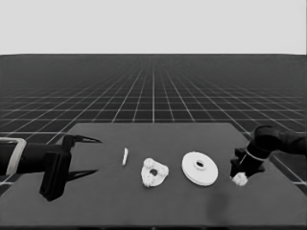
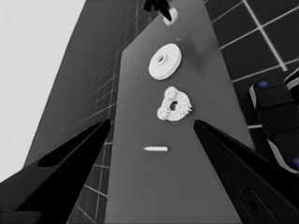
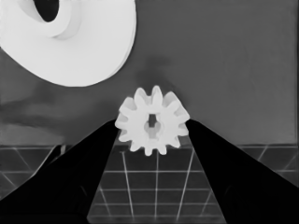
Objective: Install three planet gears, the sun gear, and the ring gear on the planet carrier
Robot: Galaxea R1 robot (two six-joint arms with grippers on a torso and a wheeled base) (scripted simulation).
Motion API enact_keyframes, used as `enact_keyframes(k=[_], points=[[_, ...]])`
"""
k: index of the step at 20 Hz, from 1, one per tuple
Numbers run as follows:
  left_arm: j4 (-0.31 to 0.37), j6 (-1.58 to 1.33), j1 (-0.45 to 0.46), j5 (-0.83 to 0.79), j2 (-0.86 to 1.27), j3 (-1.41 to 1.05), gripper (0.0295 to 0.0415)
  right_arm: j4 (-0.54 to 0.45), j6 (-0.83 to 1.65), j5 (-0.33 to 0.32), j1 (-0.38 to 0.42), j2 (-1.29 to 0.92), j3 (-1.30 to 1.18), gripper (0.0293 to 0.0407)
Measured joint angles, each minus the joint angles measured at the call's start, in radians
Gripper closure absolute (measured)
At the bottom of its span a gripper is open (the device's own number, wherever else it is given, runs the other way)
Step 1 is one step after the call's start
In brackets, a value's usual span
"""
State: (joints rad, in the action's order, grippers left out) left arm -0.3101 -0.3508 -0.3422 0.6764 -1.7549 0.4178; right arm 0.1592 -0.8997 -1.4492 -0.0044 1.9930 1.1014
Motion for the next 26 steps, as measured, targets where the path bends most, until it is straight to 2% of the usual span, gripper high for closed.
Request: enact_keyframes(k=[2, 3, 4, 5, 6, 8, 12, 14, 16, 26], points=[[0.000, 0.000, 0.000, 0.000, 0.000, 0.000, 0.0326, -0.002, 0.000, -0.002, 0.002, 0.000, 0.000, 0.0390], [0.000, 0.000, 0.000, 0.000, 0.000, 0.000, 0.0326, 0.037, -0.428, -0.082, 0.020, 0.174, -0.079, 0.0390], [0.000, 0.000, 0.000, 0.000, 0.000, 0.000, 0.0326, 0.029, -0.639, -0.126, 0.031, 0.532, -0.015, 0.0390], [0.000, 0.000, 0.000, 0.000, 0.000, 0.000, 0.0326, 0.016, -0.645, -0.123, 0.034, 0.765, 0.158, 0.0390], [0.000, 0.000, 0.000, 0.000, 0.000, 0.000, 0.0326, 0.010, -0.597, -0.112, 0.036, 0.895, 0.310, 0.0390], [0.000, 0.000, 0.000, 0.000, 0.000, 0.000, 0.0326, 0.004, -0.520, -0.098, 0.036, 1.012, 0.490, 0.0390], [0.000, 0.000, 0.000, 0.000, 0.000, 0.000, 0.0326, 0.000, -0.473, -0.091, 0.034, 1.068, 0.591, 0.0390], [0.000, 0.000, 0.000, 0.000, 0.000, 0.000, 0.0326, 0.078, -0.443, -0.068, -0.046, 1.083, 0.640, 0.0390], [0.000, 0.000, 0.000, 0.000, 0.000, 0.000, 0.0326, 0.103, -0.429, -0.058, -0.075, 1.090, 0.664, 0.0390], [0.000, 0.000, 0.000, 0.000, 0.000, 0.000, 0.0326, 0.115, -0.450, -0.052, -0.094, 1.094, 0.677, 0.0391]])
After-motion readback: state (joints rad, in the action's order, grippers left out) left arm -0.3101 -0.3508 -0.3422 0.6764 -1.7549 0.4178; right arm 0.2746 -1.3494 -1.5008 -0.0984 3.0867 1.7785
